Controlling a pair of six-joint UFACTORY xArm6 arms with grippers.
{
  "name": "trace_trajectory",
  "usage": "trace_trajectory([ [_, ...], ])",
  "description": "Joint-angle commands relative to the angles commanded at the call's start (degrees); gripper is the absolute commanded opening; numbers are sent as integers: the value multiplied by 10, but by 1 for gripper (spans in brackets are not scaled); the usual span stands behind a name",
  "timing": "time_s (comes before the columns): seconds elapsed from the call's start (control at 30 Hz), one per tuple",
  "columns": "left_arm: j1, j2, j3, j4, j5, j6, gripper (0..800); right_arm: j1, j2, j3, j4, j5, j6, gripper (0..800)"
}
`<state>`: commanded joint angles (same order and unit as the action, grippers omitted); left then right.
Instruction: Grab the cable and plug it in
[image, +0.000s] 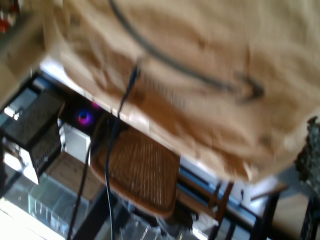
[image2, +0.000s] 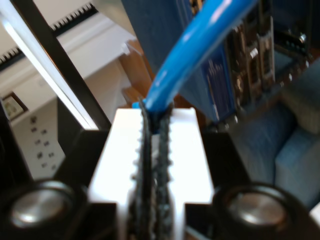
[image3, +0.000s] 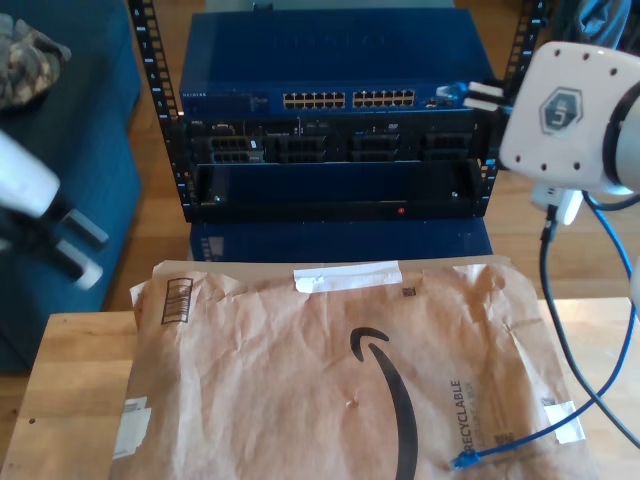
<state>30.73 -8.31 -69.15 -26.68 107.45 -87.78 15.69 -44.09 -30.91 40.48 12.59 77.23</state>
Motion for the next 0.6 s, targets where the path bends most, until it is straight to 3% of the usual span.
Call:
trace_trajectory([
  [0.1, 43, -24, 30, 19, 2, 52, 799, -1, -4, 4, -16, -5, 1, 11],
  [0.2, 78, -50, 57, 95, 3, 120, 799, -1, -16, 22, -23, -6, 1, 12],
  [0.3, 111, -84, 95, 154, 2, 205, 800, -2, -18, 37, -25, -6, 1, 11],
  [0.4, 164, -121, 142, 169, 1, 311, 800, -3, -18, 46, -29, -6, 1, 12],
  [0.6, 326, -123, 181, 171, -1, 497, 800, -5, -26, 65, -28, -6, 1, 10],
])
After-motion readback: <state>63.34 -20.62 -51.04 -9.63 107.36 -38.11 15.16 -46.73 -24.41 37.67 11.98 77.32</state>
